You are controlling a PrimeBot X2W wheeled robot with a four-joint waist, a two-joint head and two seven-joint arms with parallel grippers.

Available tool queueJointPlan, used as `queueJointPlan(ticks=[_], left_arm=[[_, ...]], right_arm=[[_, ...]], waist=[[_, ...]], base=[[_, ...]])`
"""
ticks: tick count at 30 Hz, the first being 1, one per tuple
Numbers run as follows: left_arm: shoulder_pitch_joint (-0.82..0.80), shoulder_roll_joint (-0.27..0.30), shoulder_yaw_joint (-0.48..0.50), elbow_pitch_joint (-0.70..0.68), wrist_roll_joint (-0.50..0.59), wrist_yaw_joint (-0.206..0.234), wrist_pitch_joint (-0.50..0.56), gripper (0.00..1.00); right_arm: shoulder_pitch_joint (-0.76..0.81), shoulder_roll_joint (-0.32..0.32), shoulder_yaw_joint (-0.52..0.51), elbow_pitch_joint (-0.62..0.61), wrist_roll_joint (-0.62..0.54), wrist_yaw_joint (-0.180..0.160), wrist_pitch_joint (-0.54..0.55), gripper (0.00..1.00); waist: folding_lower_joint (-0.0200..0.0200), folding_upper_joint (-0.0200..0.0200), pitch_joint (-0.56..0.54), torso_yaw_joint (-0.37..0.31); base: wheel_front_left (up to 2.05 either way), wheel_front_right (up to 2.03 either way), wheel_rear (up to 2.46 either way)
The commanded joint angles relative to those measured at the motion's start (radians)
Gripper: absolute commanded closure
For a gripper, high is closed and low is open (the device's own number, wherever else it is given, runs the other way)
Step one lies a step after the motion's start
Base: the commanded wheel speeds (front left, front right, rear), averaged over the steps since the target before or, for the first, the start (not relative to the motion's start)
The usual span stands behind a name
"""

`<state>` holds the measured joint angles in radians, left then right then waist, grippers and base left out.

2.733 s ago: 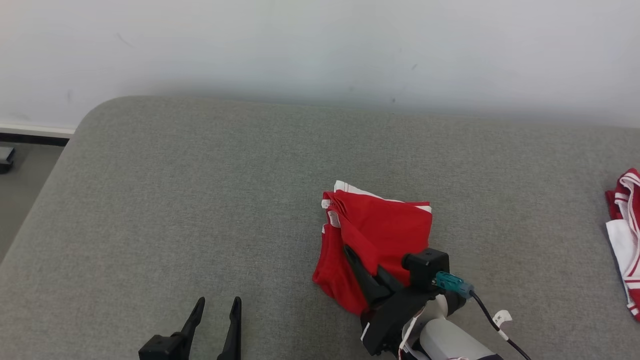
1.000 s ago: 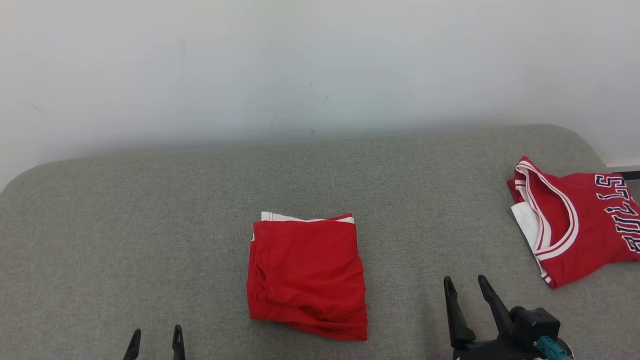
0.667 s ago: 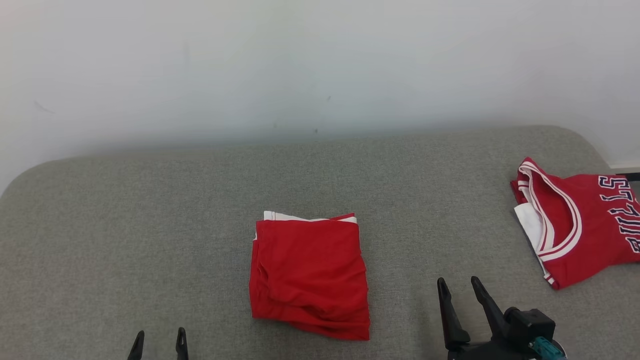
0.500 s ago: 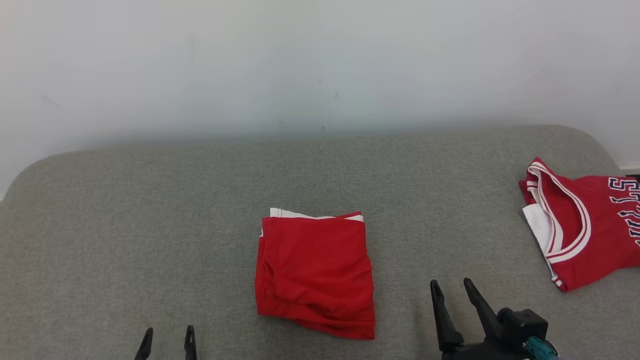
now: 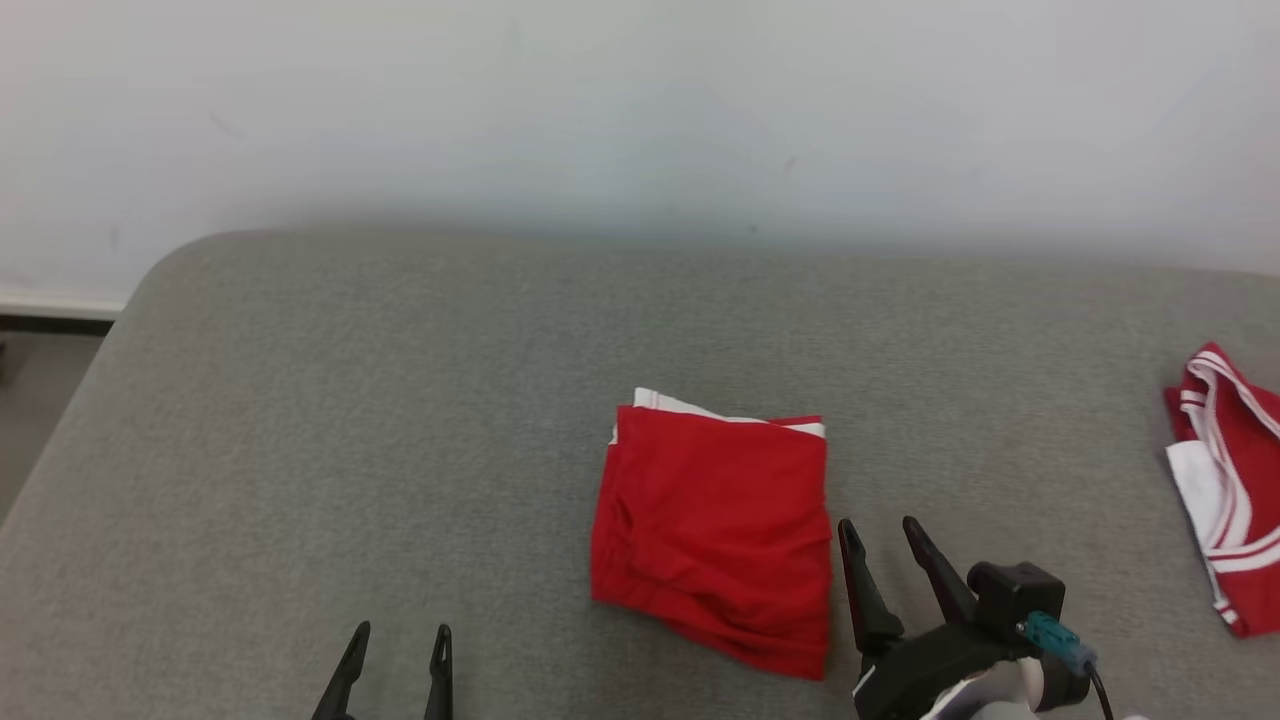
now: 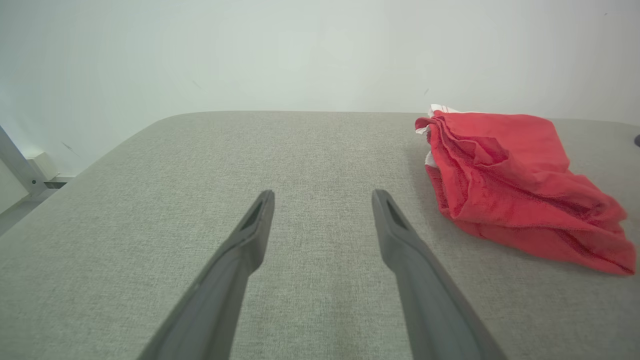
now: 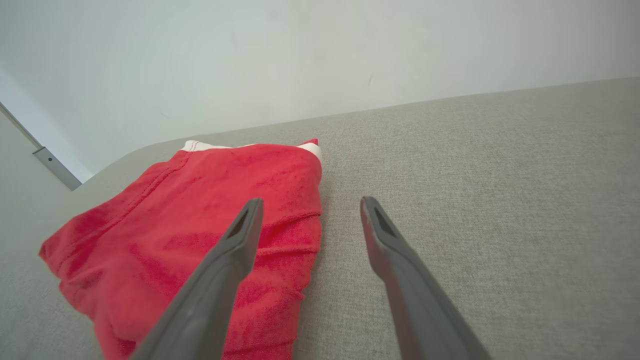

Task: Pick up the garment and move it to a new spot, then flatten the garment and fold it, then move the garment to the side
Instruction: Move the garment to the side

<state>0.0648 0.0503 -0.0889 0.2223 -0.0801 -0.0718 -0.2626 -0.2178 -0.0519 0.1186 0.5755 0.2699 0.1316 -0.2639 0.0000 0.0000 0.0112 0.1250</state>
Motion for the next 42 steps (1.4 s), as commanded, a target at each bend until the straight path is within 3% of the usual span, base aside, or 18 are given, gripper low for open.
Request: queueJointPlan(ticks=[1,10,18,20,21,22,23,24,32,42], left_arm=[[-0.015,0.001,-0.002,-0.003,0.004,-0.002,-0.003,0.00],[-0.053,0.000,-0.041,-0.009,-0.002,-0.004,-0.003,0.00],[-0.060,0.000,-0.057,-0.019,-0.012,0.000,-0.003,0.00],[-0.059,0.000,-0.056,-0.020,-0.013,0.000,-0.003,0.00],[-0.058,0.000,-0.056,-0.021,-0.014,0.000,-0.003,0.00],[-0.057,0.000,-0.055,-0.021,-0.015,0.000,-0.003,0.00],[-0.058,0.000,-0.055,-0.021,-0.016,0.000,-0.003,0.00],[-0.059,0.000,-0.054,-0.020,-0.016,0.000,-0.003,0.00],[-0.061,0.000,-0.047,-0.017,-0.016,-0.006,-0.003,0.00],[-0.078,0.000,-0.044,-0.011,-0.024,-0.021,-0.003,0.00]], right_arm=[[-0.019,0.002,-0.002,0.014,0.010,-0.003,0.001,0.00],[-0.100,0.002,-0.069,0.151,-0.007,-0.003,0.001,0.00],[-0.147,0.002,-0.047,0.288,0.021,-0.003,0.002,0.00],[-0.152,0.002,-0.040,0.318,0.025,-0.003,0.002,0.33],[-0.154,0.003,-0.036,0.329,0.028,-0.003,0.004,0.55],[-0.156,0.003,-0.033,0.338,0.030,-0.003,0.004,0.67],[-0.159,0.003,-0.031,0.343,0.031,-0.003,0.004,0.90],[-0.162,0.003,-0.030,0.347,0.032,-0.003,0.004,1.00],[-0.170,-0.006,-0.035,0.317,0.037,-0.003,0.001,1.00],[-0.150,-0.003,-0.017,0.270,0.047,-0.003,0.001,1.00]], waist=[[0.0000,0.0000,0.034,0.055],[0.0000,0.0000,0.081,0.144],[0.0000,0.0000,0.100,0.173],[0.0000,0.0000,0.100,0.174],[0.0000,0.0000,0.100,0.174],[0.0000,0.0000,0.099,0.173],[0.0000,0.0000,0.099,0.172],[0.0000,0.0000,0.099,0.170],[0.0000,0.0000,0.085,0.115],[0.0000,0.0000,0.072,-0.084]], base=[[0.00,0.00,0.00],[0.00,0.00,0.00],[0.00,0.00,0.00],[0.00,0.00,0.00],[0.00,0.00,0.00],[0.00,0.00,0.00],[0.00,0.00,0.00],[0.00,0.00,0.00],[0.00,0.00,0.00],[0.00,0.00,0.00]])
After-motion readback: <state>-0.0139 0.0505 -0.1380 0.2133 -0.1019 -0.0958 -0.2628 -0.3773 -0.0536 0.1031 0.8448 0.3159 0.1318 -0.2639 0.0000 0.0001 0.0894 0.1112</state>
